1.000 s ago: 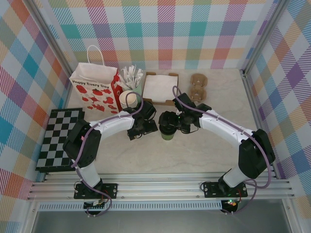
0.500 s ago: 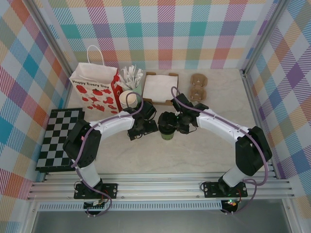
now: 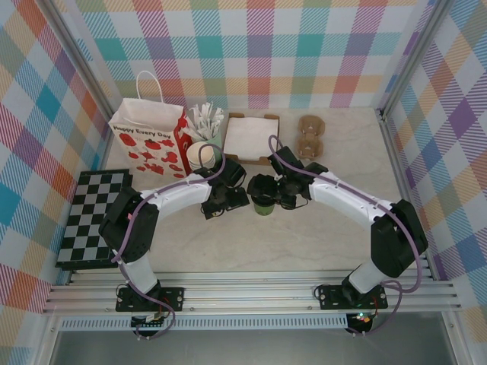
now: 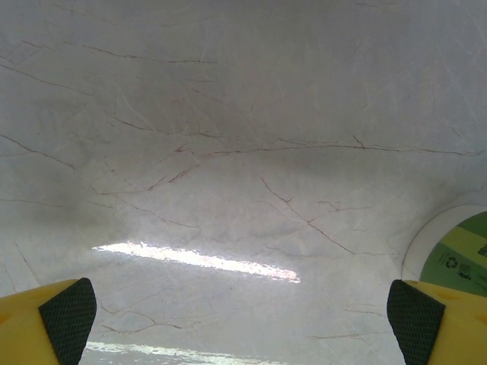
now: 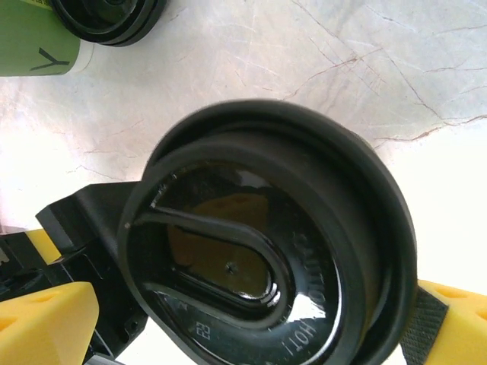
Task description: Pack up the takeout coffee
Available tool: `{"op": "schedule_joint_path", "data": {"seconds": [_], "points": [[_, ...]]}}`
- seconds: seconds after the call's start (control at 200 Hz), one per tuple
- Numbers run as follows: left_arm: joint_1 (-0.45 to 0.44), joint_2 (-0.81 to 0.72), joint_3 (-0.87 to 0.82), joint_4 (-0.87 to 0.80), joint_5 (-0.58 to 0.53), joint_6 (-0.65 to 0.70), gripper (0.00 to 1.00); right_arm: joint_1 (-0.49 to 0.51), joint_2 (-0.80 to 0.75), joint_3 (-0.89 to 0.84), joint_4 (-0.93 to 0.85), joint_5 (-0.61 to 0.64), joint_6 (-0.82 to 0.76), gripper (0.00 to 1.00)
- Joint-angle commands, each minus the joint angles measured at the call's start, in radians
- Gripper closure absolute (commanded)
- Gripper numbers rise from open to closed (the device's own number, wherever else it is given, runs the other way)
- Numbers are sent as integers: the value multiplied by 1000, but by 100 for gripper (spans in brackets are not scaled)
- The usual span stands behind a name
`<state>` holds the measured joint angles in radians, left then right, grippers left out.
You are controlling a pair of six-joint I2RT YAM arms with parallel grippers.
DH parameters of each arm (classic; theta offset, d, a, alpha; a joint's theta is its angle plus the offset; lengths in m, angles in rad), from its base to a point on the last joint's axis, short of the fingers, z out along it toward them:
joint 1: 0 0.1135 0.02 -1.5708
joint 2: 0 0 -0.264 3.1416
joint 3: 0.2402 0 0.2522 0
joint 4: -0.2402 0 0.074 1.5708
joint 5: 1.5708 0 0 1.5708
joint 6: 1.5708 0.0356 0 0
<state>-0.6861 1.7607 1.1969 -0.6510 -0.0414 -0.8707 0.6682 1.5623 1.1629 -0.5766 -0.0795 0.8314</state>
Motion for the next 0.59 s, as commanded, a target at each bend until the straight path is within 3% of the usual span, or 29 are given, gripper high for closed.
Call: {"op": "schedule_joint_path", "data": {"seconds": [0.0,0.335,0.59], "points": [[-7,10,29,-10,11,13,0,6,-15,-17,12,15,14,0],[-7,19,36,-17,2,16,0,7,26,36,-50,101,-42,0],[-7,31,46,-19,12,21,0,7,71,61,-23,56,-54,1]]}}
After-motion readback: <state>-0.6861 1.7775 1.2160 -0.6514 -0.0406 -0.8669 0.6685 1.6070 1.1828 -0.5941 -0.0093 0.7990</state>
